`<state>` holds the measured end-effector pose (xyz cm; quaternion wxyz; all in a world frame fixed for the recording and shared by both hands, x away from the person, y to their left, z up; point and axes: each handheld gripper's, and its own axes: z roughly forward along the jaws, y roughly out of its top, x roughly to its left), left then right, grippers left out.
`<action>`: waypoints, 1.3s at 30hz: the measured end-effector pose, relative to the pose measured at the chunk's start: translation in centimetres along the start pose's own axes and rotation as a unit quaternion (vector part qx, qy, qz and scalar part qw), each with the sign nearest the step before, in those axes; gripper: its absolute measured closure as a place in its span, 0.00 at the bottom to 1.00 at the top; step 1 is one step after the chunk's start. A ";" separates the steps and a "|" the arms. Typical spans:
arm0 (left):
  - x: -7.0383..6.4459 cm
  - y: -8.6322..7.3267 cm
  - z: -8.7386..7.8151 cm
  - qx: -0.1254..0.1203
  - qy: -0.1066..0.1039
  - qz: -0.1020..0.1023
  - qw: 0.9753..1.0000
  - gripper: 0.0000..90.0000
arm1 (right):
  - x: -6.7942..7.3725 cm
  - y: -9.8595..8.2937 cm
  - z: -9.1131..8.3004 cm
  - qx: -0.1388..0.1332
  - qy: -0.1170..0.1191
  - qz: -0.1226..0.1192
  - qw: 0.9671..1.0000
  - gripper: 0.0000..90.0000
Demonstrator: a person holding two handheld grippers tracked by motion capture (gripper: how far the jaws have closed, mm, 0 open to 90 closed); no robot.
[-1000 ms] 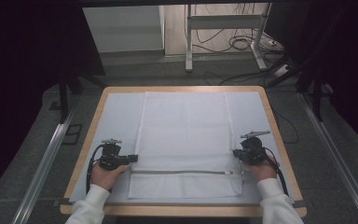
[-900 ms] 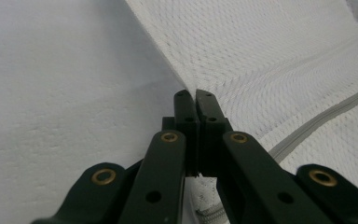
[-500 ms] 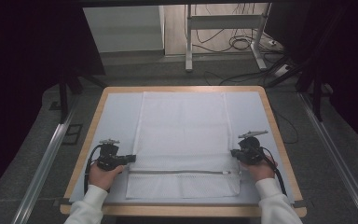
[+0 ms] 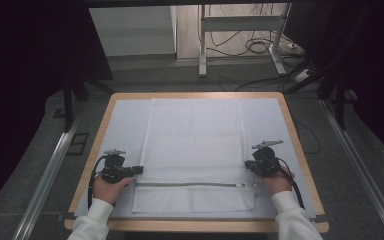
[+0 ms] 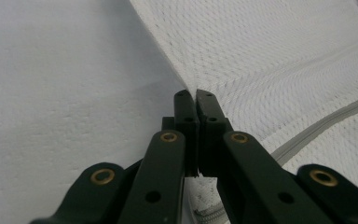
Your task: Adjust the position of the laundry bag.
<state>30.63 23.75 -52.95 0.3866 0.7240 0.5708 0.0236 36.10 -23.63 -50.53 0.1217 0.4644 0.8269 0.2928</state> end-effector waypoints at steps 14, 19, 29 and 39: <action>-0.1 -0.1 0.3 0.009 -0.001 0.001 1.000 0.99 | -0.3 -0.4 0.0 0.002 0.007 0.007 1.000 0.97; -0.2 -0.1 0.4 0.012 -0.002 0.003 1.000 0.99 | -0.5 -0.4 0.2 0.003 0.005 0.007 1.000 0.97; -0.4 -0.1 0.2 0.009 0.025 0.019 0.999 0.82 | -0.4 -0.5 0.1 0.001 -0.002 0.001 1.000 0.90; -2.1 0.7 -2.0 -0.050 0.063 0.058 0.995 0.45 | -1.5 -0.4 -2.1 -0.063 -0.016 0.027 0.997 0.51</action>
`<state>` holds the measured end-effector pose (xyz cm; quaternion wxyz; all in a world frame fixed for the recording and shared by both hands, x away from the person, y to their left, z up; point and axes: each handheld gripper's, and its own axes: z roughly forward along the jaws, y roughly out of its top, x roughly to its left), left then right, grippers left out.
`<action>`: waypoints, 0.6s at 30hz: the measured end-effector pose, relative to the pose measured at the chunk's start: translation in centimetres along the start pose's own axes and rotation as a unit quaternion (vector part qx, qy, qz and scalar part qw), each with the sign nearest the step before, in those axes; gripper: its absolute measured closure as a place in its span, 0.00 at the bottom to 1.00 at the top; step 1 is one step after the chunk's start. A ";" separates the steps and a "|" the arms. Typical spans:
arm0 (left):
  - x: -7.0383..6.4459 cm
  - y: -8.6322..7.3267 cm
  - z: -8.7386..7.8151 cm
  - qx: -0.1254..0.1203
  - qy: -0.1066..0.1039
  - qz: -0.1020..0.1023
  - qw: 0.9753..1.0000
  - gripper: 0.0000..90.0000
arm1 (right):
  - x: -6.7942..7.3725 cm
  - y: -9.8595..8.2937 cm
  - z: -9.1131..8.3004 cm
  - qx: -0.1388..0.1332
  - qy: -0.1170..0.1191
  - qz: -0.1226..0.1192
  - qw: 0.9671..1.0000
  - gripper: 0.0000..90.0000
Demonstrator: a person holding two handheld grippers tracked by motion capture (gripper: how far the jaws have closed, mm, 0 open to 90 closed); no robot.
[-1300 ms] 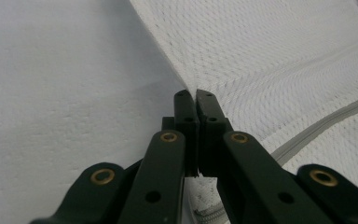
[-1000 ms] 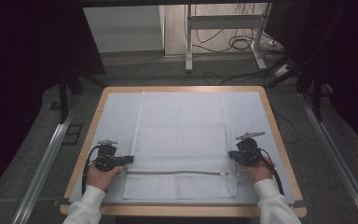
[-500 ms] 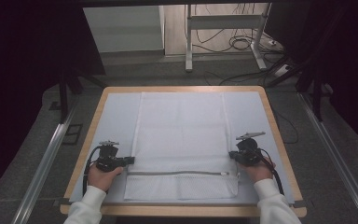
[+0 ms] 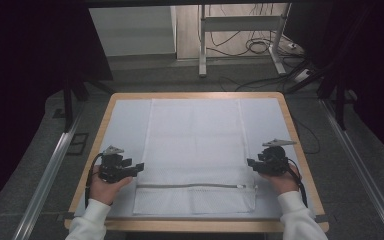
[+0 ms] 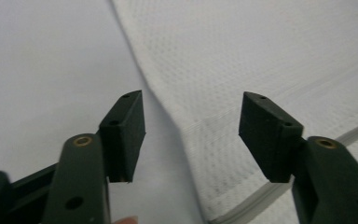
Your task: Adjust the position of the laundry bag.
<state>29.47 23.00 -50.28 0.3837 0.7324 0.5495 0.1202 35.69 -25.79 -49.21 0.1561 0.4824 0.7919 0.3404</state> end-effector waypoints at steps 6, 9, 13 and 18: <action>-2.2 0.9 -0.8 -0.015 -0.012 0.026 0.999 0.40 | -0.2 -0.1 -1.2 -0.022 0.027 0.007 0.999 0.42; -3.4 1.2 -0.9 -0.018 -0.025 0.038 0.999 0.39 | -0.2 -0.3 -1.7 -0.030 0.034 0.005 0.999 0.39; -4.6 1.4 -1.0 -0.018 -0.037 0.048 0.998 0.39 | -0.3 -0.5 -2.2 -0.037 0.031 0.000 0.999 0.36; -5.9 1.7 -1.0 -0.019 -0.046 0.061 0.997 0.39 | -0.3 -0.6 -2.2 -0.042 0.028 -0.008 0.999 0.35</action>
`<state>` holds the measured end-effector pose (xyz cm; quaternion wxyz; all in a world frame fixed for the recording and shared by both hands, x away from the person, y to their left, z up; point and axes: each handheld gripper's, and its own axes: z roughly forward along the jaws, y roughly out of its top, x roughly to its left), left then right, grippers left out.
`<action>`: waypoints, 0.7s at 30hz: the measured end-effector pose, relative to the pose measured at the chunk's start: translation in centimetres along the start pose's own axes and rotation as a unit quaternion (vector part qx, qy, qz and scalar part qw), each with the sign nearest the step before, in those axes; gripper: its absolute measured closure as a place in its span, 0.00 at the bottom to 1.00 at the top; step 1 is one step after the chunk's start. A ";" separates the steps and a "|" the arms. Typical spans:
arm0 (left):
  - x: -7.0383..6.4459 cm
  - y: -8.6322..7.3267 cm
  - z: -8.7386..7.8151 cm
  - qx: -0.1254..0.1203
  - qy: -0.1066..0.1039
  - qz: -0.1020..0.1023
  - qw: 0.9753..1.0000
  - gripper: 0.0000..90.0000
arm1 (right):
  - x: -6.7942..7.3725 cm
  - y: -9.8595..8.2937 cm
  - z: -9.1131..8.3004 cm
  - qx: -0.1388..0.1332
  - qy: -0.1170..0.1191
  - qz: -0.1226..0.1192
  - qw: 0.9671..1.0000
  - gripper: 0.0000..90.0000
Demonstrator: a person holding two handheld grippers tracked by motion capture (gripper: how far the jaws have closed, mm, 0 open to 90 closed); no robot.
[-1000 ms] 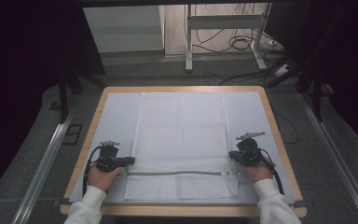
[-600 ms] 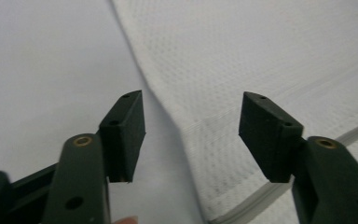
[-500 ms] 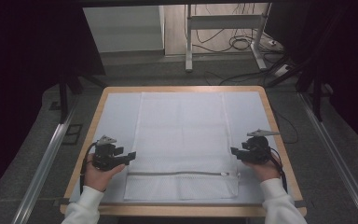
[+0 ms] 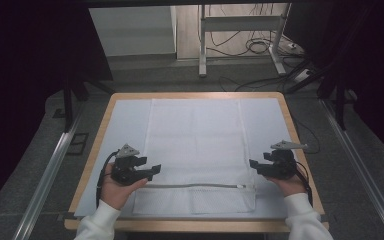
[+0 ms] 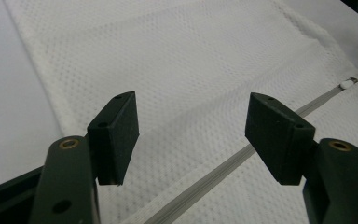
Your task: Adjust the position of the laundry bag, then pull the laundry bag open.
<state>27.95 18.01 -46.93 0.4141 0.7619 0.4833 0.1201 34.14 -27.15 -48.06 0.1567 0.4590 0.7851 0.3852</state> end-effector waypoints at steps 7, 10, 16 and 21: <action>-1.9 0.7 0.6 0.004 -0.026 0.011 1.000 0.38 | 0.0 0.0 -0.1 -0.001 -0.005 0.001 1.000 0.35; -2.7 1.1 1.2 0.007 -0.032 0.018 0.999 0.38 | -0.1 -0.1 -0.2 -0.002 -0.005 0.002 1.000 0.35; -4.2 1.6 2.2 0.009 -0.056 0.022 0.998 0.39 | -0.3 -0.2 -0.4 -0.001 -0.009 -0.001 1.000 0.35; -5.5 1.8 3.1 0.014 -0.064 0.035 0.997 0.39 | -0.5 -0.4 -0.4 0.001 -0.013 -0.009 1.000 0.34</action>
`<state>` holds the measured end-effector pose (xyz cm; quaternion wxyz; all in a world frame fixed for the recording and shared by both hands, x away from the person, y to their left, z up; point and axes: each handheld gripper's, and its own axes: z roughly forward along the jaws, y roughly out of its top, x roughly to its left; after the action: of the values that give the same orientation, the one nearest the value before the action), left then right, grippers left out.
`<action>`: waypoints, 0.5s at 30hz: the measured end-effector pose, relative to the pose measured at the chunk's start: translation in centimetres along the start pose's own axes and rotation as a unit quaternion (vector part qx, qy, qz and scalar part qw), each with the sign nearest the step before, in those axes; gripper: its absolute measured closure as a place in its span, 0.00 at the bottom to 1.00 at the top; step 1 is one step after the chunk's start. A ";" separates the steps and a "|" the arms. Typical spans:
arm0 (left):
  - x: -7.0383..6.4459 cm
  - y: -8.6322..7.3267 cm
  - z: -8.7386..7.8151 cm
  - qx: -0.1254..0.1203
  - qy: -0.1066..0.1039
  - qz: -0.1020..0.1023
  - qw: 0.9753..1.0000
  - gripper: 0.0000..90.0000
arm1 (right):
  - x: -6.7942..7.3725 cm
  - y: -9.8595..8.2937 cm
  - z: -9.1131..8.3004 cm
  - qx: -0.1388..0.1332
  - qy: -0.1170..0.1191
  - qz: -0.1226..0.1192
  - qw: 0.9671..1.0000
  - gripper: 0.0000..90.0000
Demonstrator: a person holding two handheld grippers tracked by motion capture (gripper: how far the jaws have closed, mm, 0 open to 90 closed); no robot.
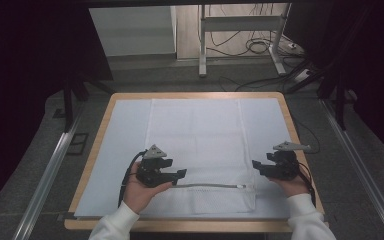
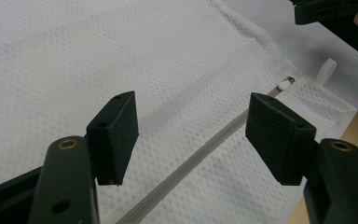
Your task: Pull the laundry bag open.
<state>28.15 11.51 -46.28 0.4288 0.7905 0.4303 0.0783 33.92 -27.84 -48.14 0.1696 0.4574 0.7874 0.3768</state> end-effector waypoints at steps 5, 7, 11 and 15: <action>-0.5 0.3 0.8 0.002 -0.007 0.007 1.000 0.38 | -0.1 -0.2 0.0 -0.001 -0.007 0.001 1.000 0.33; -0.7 0.5 1.1 0.001 -0.009 0.006 1.000 0.38 | -0.2 -0.2 0.0 -0.005 -0.008 0.001 1.000 0.33; -1.2 0.9 1.5 0.001 -0.015 0.011 1.000 0.38 | -0.2 -0.2 -0.1 -0.006 -0.010 0.002 1.000 0.33; -2.1 1.5 1.7 -0.006 -0.024 0.020 0.999 0.38 | -0.2 -0.1 -0.2 -0.008 -0.012 0.003 1.000 0.32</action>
<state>28.63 8.54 -45.73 0.4423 0.7978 0.4036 0.0708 33.80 -28.09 -48.12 0.1818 0.4632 0.7807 0.3780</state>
